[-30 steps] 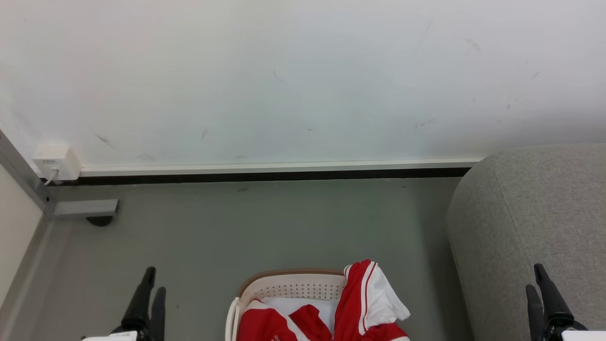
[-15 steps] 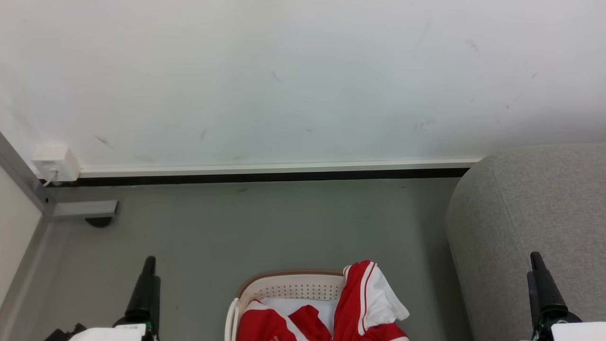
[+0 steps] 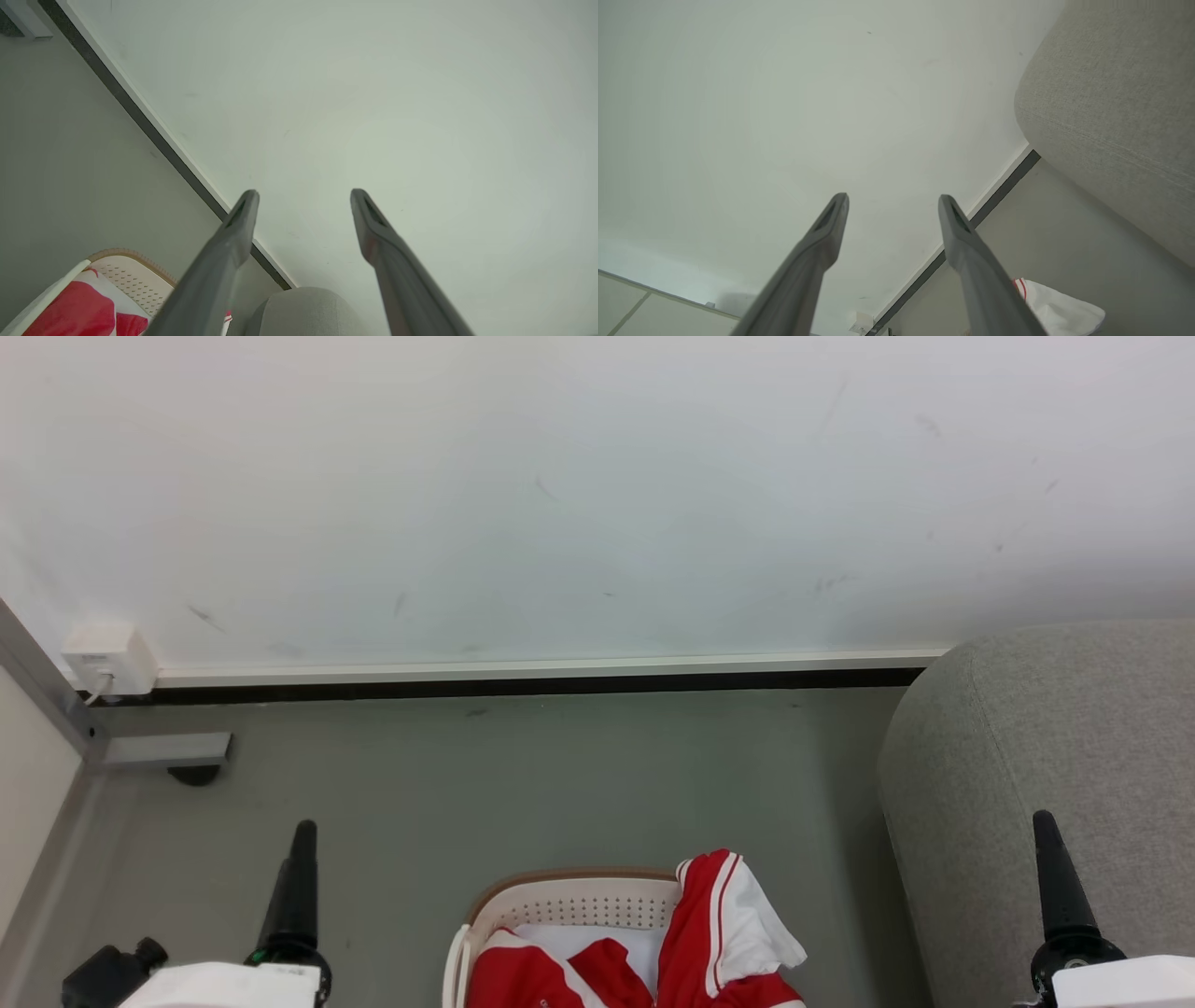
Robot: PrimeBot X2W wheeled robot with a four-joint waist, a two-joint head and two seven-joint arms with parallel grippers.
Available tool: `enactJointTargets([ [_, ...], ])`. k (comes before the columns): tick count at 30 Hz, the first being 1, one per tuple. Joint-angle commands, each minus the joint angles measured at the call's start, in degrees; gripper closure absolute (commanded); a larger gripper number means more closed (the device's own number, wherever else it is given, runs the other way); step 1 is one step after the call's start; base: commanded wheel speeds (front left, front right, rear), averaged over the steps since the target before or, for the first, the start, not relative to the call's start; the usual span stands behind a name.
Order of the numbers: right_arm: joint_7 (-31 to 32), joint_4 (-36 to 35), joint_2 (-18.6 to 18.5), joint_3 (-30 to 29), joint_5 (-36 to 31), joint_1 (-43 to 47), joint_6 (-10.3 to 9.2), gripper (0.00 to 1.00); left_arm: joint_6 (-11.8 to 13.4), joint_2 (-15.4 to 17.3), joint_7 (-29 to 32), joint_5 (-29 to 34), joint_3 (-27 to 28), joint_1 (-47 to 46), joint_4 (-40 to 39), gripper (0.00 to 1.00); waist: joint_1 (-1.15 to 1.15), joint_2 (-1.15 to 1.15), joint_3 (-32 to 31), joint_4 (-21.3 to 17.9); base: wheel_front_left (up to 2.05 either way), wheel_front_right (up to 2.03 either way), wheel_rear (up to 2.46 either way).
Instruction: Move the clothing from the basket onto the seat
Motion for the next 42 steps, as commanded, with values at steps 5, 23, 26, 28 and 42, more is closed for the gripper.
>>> enactJointTargets([
  [5,-1.51,-1.75,-1.33,1.05,-8.87,-0.55,0.03,0.00,0.83,0.62,-1.55,8.64,-0.77,-0.56,-1.94,0.00,0.00,0.00,-0.05,-0.05,0.00,0.00,0.00],
  [23,-4.64,-0.82,-1.88,3.08,-30.21,0.39,0.03,0.00,3.49,1.27,-4.76,27.17,-3.26,0.75,-2.06,0.00,0.00,0.00,-0.51,0.17,0.00,0.00,0.00],
  [26,-5.17,-0.02,-2.05,3.77,-32.44,0.17,0.03,0.00,3.88,1.58,-5.27,29.28,-3.79,1.00,-2.31,0.00,0.00,0.00,-0.60,0.07,0.00,0.00,0.00],
  [28,-5.52,0.23,-2.16,4.11,-33.76,-0.04,0.04,0.00,4.10,1.80,-5.54,30.84,-4.20,1.32,-2.49,0.00,0.00,0.00,-0.62,0.01,0.00,0.00,0.00],
  [42,-7.67,1.89,-2.49,5.57,-42.14,-0.42,0.04,0.00,5.82,2.63,-7.75,39.11,-6.10,1.86,-2.63,0.00,0.00,0.00,-0.90,-0.04,0.00,0.00,0.00],
])
